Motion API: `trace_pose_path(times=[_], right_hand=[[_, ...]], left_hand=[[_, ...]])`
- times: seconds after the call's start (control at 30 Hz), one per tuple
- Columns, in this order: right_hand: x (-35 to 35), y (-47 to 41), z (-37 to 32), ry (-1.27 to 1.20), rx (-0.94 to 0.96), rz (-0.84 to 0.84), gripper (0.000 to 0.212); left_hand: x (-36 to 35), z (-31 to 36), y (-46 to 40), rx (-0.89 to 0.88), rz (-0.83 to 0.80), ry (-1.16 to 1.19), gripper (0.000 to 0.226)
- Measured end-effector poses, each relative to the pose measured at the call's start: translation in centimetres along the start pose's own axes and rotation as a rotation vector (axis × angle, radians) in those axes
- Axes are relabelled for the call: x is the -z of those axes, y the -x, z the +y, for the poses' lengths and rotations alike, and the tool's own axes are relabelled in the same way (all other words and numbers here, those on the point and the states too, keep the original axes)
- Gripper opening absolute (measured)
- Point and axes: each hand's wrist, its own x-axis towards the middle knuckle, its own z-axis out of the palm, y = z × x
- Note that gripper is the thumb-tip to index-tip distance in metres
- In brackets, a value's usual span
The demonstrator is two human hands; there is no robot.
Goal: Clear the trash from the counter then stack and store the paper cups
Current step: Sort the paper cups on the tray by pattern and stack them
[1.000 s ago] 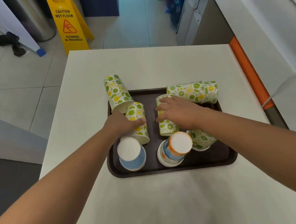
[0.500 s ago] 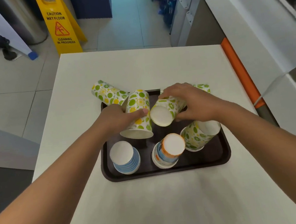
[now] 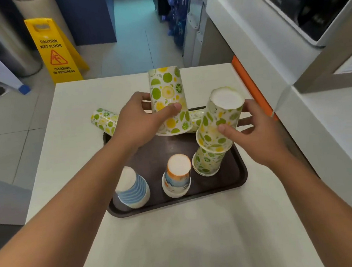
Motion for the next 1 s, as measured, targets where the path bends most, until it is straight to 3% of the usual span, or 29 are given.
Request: trace_pose_path(times=[0.17, 0.43, 0.7, 0.8, 1.0], right_hand=[[-0.9, 1.4, 3.1, 0.016, -0.091, -0.044, 0.062], [-3.1, 2.3, 7.7, 0.021, -0.215, -0.23, 0.067], [-2.1, 2.3, 9.4, -0.103, -0.269, -0.354, 0.078], [-0.7, 2.1, 9.8, -0.057, -0.279, -0.348, 0.08], [1.3, 0.1, 10.1, -0.022, -0.229, -0.286, 0.058]], left_hand=[[-2.3, 2.2, 1.3, -0.129, -0.041, 0.11, 0.066], [-6.1, 2.5, 3.1, -0.24, -0.144, 0.062, 0.069], [-7.9, 1.3, 2.4, -0.239, -0.366, -0.369, 0.081], [-8.5, 0.5, 2.2, -0.223, -0.412, -0.551, 0.099], [-10.0, -0.8, 2.3, -0.166, -0.521, -0.777, 0.097]])
